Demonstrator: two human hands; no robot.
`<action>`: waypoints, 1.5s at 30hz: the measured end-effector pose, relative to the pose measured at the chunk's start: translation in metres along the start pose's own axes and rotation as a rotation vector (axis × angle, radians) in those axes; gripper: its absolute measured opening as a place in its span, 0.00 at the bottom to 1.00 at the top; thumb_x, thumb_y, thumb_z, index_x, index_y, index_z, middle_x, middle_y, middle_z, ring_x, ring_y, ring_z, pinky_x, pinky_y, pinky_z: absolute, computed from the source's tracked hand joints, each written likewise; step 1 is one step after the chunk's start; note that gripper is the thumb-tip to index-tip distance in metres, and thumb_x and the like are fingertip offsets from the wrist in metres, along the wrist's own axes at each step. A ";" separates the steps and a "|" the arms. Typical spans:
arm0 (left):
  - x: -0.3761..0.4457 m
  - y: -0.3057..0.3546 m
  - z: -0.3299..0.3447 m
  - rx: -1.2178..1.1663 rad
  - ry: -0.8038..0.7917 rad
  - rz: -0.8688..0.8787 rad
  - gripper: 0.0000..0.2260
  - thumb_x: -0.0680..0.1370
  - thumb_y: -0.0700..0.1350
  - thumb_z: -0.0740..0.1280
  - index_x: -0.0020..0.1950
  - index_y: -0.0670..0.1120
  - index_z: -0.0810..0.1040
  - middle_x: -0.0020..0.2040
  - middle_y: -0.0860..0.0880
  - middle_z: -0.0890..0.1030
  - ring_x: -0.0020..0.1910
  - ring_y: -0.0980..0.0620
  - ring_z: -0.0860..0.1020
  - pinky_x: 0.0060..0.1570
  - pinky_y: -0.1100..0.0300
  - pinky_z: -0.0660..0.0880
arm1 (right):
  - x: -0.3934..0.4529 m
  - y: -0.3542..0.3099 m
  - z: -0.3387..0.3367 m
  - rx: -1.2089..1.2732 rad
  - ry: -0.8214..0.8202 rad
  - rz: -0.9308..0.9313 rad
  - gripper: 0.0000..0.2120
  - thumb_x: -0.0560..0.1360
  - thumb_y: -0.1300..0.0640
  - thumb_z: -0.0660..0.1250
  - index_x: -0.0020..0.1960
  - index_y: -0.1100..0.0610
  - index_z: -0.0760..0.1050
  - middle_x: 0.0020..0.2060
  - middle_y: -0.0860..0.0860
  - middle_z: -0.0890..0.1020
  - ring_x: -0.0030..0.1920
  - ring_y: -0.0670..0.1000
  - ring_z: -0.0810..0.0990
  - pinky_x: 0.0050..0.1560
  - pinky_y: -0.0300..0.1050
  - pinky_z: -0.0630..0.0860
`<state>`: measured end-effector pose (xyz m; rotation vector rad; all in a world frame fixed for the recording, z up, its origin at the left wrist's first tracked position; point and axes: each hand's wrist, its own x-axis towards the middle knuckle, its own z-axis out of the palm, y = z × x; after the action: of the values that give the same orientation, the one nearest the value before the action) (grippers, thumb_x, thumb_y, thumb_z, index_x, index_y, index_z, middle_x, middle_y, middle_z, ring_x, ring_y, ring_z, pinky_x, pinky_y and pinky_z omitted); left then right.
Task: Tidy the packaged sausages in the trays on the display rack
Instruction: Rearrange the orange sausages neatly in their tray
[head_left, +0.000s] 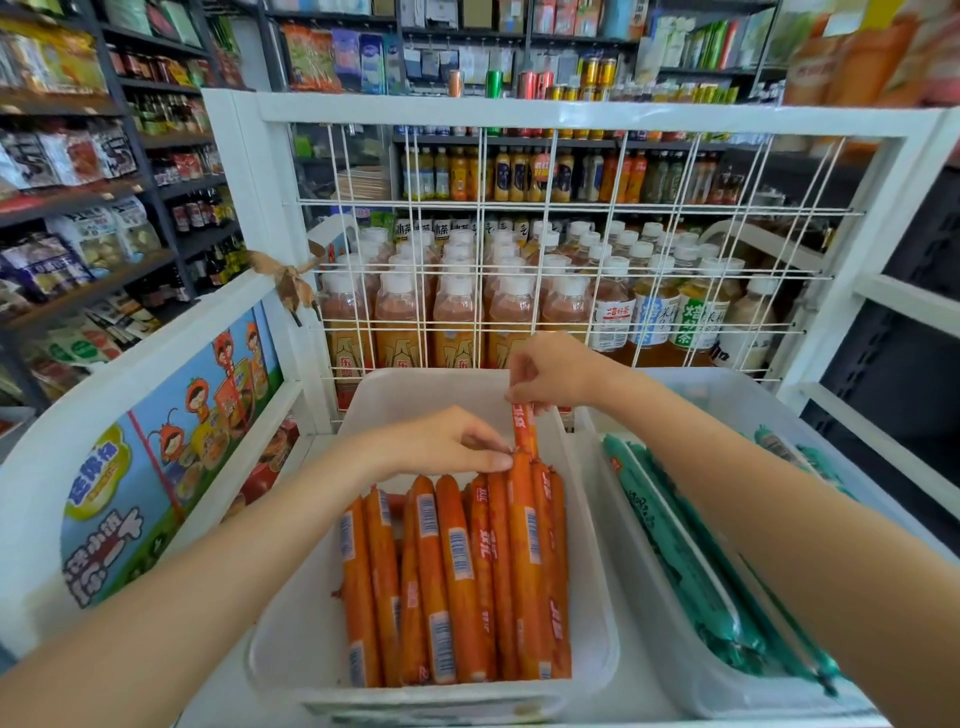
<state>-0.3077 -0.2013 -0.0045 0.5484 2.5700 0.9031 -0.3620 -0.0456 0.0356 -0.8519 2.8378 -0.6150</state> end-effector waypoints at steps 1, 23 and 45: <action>-0.001 0.001 0.001 0.011 -0.001 0.005 0.15 0.78 0.48 0.62 0.63 0.46 0.75 0.58 0.52 0.77 0.55 0.59 0.73 0.48 0.74 0.69 | -0.001 -0.001 -0.002 0.006 0.004 0.001 0.06 0.73 0.57 0.69 0.44 0.59 0.75 0.29 0.47 0.78 0.27 0.41 0.76 0.26 0.26 0.69; -0.031 0.020 -0.015 -0.404 0.483 0.214 0.07 0.74 0.40 0.68 0.51 0.48 0.80 0.47 0.53 0.83 0.44 0.63 0.81 0.44 0.72 0.75 | -0.032 -0.030 -0.033 0.887 0.209 -0.187 0.01 0.74 0.62 0.66 0.44 0.59 0.77 0.36 0.51 0.83 0.39 0.51 0.83 0.45 0.43 0.81; -0.049 0.026 -0.024 -0.454 0.679 0.206 0.05 0.74 0.40 0.67 0.49 0.46 0.80 0.44 0.53 0.82 0.42 0.61 0.81 0.44 0.66 0.78 | -0.037 -0.038 -0.033 1.146 0.101 -0.175 0.07 0.75 0.63 0.63 0.52 0.62 0.78 0.42 0.53 0.84 0.44 0.49 0.83 0.45 0.38 0.79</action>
<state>-0.2700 -0.2174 0.0398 0.4210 2.7330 1.9621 -0.3192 -0.0424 0.0814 -0.7836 1.8842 -2.0075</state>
